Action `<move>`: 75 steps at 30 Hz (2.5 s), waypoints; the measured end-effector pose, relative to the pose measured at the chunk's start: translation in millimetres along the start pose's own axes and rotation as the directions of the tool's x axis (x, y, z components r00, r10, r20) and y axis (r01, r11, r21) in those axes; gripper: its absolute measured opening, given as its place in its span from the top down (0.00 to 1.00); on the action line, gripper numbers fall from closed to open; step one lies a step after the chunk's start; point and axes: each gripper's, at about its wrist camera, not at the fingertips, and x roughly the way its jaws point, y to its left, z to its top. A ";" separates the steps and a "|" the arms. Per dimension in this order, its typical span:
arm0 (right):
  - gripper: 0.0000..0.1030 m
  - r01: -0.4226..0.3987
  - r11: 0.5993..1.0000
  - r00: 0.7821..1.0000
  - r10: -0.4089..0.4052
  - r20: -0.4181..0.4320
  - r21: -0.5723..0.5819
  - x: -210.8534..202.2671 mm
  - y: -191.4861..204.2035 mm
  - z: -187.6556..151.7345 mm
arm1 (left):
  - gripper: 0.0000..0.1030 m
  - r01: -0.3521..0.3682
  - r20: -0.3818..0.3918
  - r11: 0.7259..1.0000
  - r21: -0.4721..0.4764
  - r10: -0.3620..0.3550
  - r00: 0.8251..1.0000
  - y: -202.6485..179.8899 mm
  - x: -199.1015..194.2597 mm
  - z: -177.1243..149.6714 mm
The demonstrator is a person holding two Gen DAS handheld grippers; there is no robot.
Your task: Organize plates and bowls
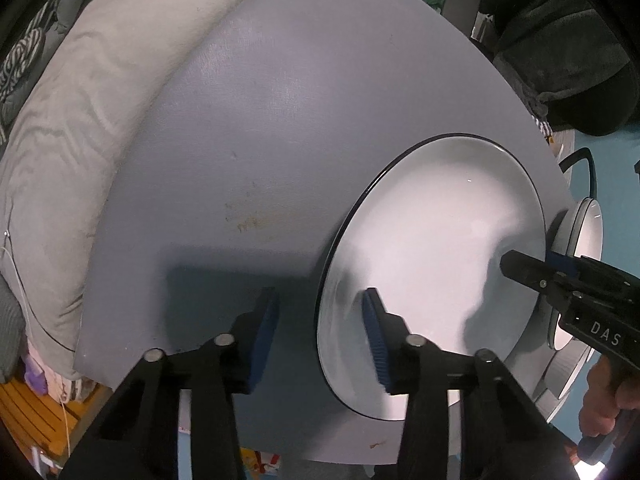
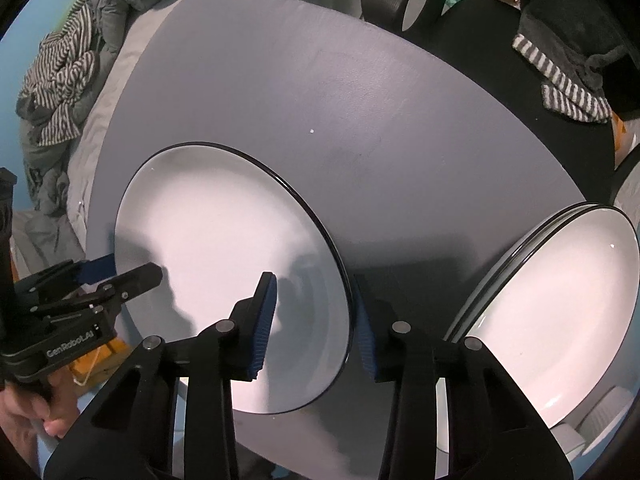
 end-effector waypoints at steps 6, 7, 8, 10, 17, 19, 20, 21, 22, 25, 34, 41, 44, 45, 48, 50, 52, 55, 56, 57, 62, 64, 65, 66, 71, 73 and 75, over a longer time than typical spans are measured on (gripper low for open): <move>0.80 0.014 1.000 1.000 -0.014 -0.007 0.010 2.4 -5.4 -0.2 | 0.76 0.025 -0.015 1.000 0.005 -0.024 1.000 1.6 -2.4 1.7; 0.81 0.014 1.000 1.000 -0.014 -0.009 0.009 2.9 -6.0 -0.3 | 0.79 0.023 -0.019 1.000 0.012 -0.023 1.000 0.5 -2.8 2.5; 0.82 0.011 1.000 1.000 -0.011 -0.010 0.010 2.9 -6.4 0.0 | 0.80 0.019 -0.023 1.000 0.019 -0.019 1.000 -0.5 -3.0 3.2; 0.82 0.004 1.000 1.000 -0.004 -0.008 0.016 2.8 -8.0 0.1 | 0.80 0.008 -0.026 1.000 0.026 -0.007 1.000 0.1 -3.3 2.6; 0.82 0.019 1.000 1.000 -0.019 0.004 -0.005 2.5 -3.4 -2.4 | 0.80 -0.012 -0.019 0.997 0.075 0.014 1.000 -2.0 -5.3 2.1; 0.82 0.016 1.000 1.000 -0.016 0.005 -0.002 2.4 -3.4 -2.9 | 0.80 -0.019 -0.020 0.996 0.089 0.021 1.000 -11.5 -2.7 3.8; 0.82 0.012 1.000 1.000 -0.012 -0.001 0.006 2.8 -4.4 -2.9 | 0.80 -0.021 -0.021 0.996 0.091 0.023 1.000 -20.4 -1.9 4.7; 0.82 0.007 1.000 1.000 -0.007 -0.005 0.012 3.3 -5.2 -3.1 | 0.81 -0.020 -0.022 0.996 0.092 0.022 1.000 -20.5 -2.5 4.5; 0.82 0.004 1.000 1.000 -0.004 -0.008 0.015 3.6 -5.3 -2.9 | 0.81 -0.017 -0.022 0.996 0.092 0.019 1.000 -19.7 -2.0 3.6; 0.82 -0.002 1.000 1.000 0.002 -0.020 0.020 4.7 -6.4 -3.9 | 0.81 -0.006 -0.024 0.996 0.088 0.009 1.000 -17.7 -1.8 3.5; 0.84 0.005 1.000 0.999 -0.005 -0.042 0.013 -0.5 -1.2 -9.8 | 0.81 -0.007 -0.034 0.996 0.090 0.010 0.999 -25.4 0.5 6.2; 0.84 0.009 1.000 0.999 -0.009 -0.040 0.013 -8.5 -2.3 -12.9 | 0.81 -0.005 -0.034 0.995 0.097 0.008 0.999 -30.5 -0.1 9.6; 0.84 0.013 1.000 0.999 -0.012 -0.043 0.014 -13.4 -4.1 -15.2 | 0.81 -0.001 -0.030 0.994 0.105 0.005 1.000 -33.8 -3.1 8.6; 0.84 0.015 1.000 0.999 -0.014 -0.044 0.014 -15.3 -5.0 -15.9 | 0.80 0.000 -0.030 0.994 0.108 0.003 1.000 -35.9 -3.6 8.2; 0.84 0.022 1.000 0.999 -0.021 -0.043 0.013 -22.2 -8.0 -17.7 | 0.80 0.003 -0.028 0.993 0.114 0.000 1.000 -41.0 -6.0 7.3; 0.84 0.022 1.000 0.999 -0.021 -0.041 0.017 -26.1 -10.5 -19.3 | 0.81 0.002 -0.024 0.993 0.121 0.001 1.000 -46.4 -8.3 6.2; 0.84 0.022 1.000 0.999 -0.021 -0.038 0.023 -31.1 -13.8 -21.2 | 0.81 0.002 -0.017 0.992 0.127 0.000 1.000 -52.2 -11.3 5.6; 0.84 0.023 0.999 0.999 -0.022 -0.028 0.032 -38.3 -20.3 -23.2 | 0.81 0.003 -0.009 0.991 0.136 -0.001 1.000 -61.4 -14.3 4.7; 0.84 0.023 0.999 0.999 -0.022 -0.025 0.035 -40.5 -22.5 -23.8 | 0.81 0.002 -0.008 0.990 0.139 -0.001 1.000 -64.2 -14.9 4.5; 0.84 0.024 0.999 0.999 -0.023 -0.022 0.038 -42.3 -24.6 -24.4 | 0.81 0.000 -0.005 0.989 0.145 0.001 1.000 -69.0 -15.5 4.5; 0.84 0.024 0.998 1.000 -0.024 -0.008 0.054 -53.5 -36.2 -30.5 | 0.81 -0.006 0.003 0.986 0.169 0.006 1.000 -81.7 -22.9 -0.2; 0.84 0.019 0.998 1.000 -0.019 -0.003 0.062 -57.3 -42.7 -33.2 | 0.81 -0.010 0.008 0.984 0.179 0.009 1.000 -88.9 -26.0 -1.1; 0.84 0.017 0.998 1.000 -0.017 0.000 0.067 -59.4 -46.4 -34.6 | 0.81 -0.009 0.009 0.983 0.182 0.008 1.000 -91.0 -27.4 -2.1; 0.84 0.015 0.997 1.000 -0.015 0.003 0.074 -61.6 -50.4 -35.9 | 0.81 -0.010 0.008 0.982 0.188 0.008 1.000 -95.9 -28.0 -2.1; 0.84 0.011 0.995 1.000 -0.012 0.015 0.100 -70.3 -67.7 -41.9 | 0.81 -0.017 0.009 0.976 0.217 0.015 1.000 -110.5 -31.9 -3.6; 0.84 0.008 0.993 1.000 -0.010 0.020 0.114 -73.7 -77.2 -44.5 | 0.81 -0.020 0.006 0.973 0.230 0.020 1.000 -120.1 -31.1 -3.5; 0.84 0.005 0.992 1.000 -0.008 0.025 0.126 -76.7 -85.5 -46.6 | 0.81 -0.022 0.004 0.970 0.240 0.021 1.000 -129.1 -30.9 -3.2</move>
